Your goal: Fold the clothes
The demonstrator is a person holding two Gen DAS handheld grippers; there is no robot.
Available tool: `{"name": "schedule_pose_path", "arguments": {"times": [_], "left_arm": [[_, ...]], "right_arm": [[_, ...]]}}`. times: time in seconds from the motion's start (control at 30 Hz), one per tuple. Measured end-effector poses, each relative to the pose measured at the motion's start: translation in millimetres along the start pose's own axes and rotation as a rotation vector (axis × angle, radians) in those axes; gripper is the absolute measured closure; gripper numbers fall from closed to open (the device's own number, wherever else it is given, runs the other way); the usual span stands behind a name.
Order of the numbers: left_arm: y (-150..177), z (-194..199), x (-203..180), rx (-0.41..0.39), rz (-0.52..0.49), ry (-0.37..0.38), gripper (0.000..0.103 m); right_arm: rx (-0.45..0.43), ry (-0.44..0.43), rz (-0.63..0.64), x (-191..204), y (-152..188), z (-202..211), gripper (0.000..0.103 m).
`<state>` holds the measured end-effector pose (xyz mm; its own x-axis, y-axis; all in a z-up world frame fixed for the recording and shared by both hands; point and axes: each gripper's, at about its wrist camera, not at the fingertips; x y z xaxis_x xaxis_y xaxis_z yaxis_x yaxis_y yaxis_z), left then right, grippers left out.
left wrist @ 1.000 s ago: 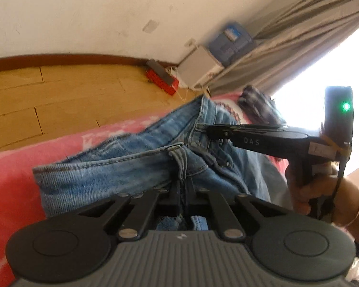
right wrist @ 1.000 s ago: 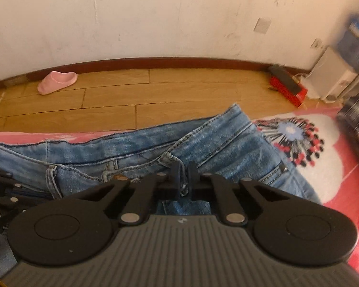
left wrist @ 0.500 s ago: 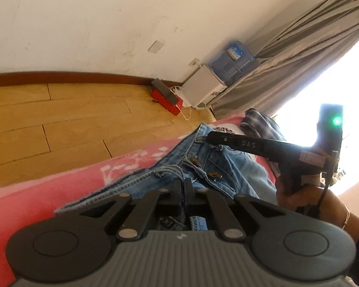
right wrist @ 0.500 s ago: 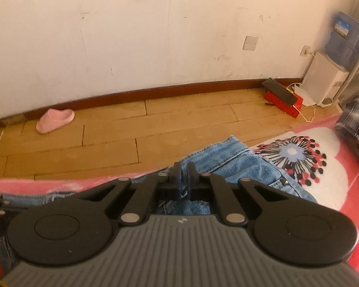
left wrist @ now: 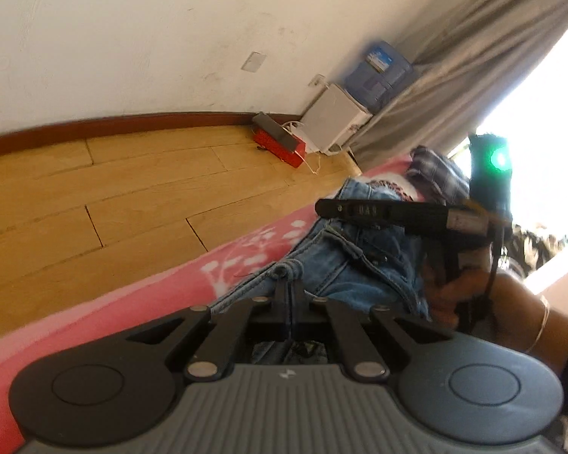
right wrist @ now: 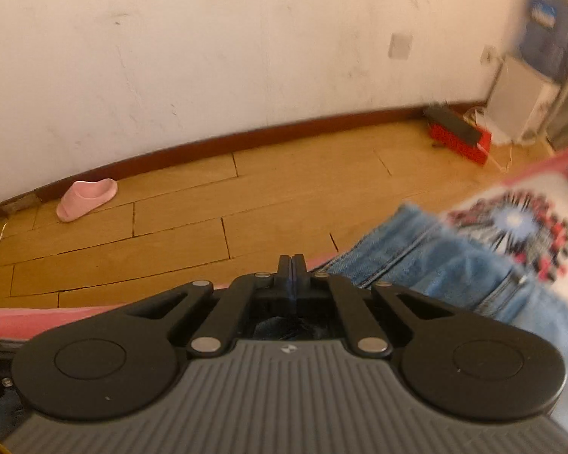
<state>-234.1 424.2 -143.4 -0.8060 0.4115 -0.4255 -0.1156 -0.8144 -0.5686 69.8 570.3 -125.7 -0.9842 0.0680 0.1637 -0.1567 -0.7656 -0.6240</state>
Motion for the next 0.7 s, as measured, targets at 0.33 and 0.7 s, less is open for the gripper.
{"name": "schedule_pose_path", "arguments": {"times": [0.33, 0.7], "left_arm": [[-17, 30, 11, -0.010, -0.060, -0.085, 0.067], [-23, 82, -16, 0.032, -0.296, -0.208, 0.059]], "right_arm": [[-0.256, -0.078, -0.175, -39, 12, 143, 0.101], [-0.354, 0.224, -0.362, -56, 197, 437, 0.086]]}}
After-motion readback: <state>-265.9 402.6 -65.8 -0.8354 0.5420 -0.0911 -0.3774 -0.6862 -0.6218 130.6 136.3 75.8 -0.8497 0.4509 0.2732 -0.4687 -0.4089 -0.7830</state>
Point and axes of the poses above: each gripper's, at about its wrist camera, not at the fingertips, and z roughly against the way its jaws point, x to its left, y to its underside, and after that the axes turned 10 degrees about -y, right-handed
